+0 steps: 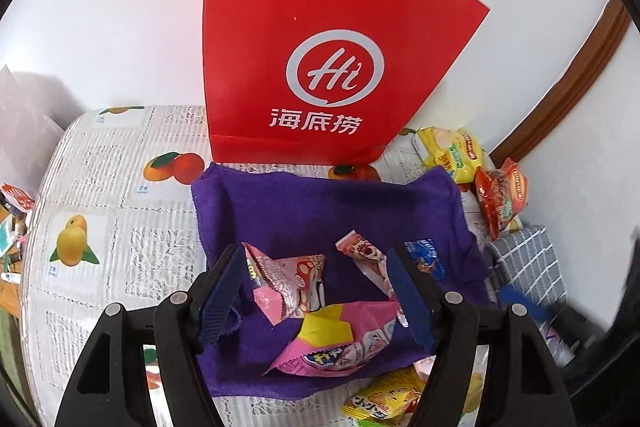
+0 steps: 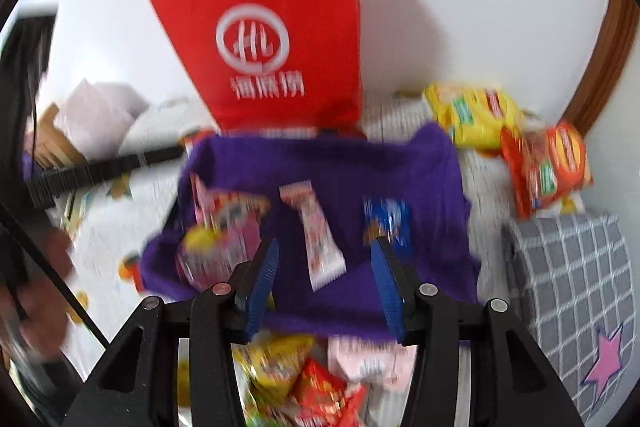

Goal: Organize snacks
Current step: 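Grasp the white-pink pastry packet from the pile with the right tool, then grasp a yellow chip bag with the left tool while the right lifts its packet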

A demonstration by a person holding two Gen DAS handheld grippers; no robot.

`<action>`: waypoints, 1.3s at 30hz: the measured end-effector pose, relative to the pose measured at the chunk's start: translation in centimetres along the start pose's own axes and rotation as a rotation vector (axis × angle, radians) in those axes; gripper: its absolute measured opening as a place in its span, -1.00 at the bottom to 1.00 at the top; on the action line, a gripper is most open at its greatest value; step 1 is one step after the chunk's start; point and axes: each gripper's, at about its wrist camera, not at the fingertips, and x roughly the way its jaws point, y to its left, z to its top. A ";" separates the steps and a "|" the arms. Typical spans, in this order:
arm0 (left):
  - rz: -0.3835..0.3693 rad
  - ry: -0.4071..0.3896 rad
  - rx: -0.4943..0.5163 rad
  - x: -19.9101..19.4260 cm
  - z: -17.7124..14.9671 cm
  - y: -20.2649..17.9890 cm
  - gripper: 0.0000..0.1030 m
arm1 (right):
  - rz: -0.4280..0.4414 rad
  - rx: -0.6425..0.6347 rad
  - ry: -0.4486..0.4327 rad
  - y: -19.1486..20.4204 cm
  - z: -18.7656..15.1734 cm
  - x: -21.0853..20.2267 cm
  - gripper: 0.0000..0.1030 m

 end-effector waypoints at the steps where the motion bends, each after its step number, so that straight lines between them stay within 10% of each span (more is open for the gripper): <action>1: -0.006 -0.005 0.000 -0.2 0.0 0.0 0.39 | 0.013 0.019 0.017 -0.5 -1.2 0.3 -0.06; 16: -0.016 -0.035 0.082 -1.8 -0.6 -2.5 0.39 | -0.033 0.132 0.156 -4.5 -8.9 4.1 -0.06; 30: -0.016 -0.026 0.076 -1.7 -0.5 -2.2 0.39 | -0.136 0.009 0.152 -2.0 -9.7 7.5 0.55; 39: -0.021 -0.028 0.078 -1.9 -0.5 -2.3 0.39 | -0.059 0.120 0.110 -4.5 -10.2 5.8 -0.10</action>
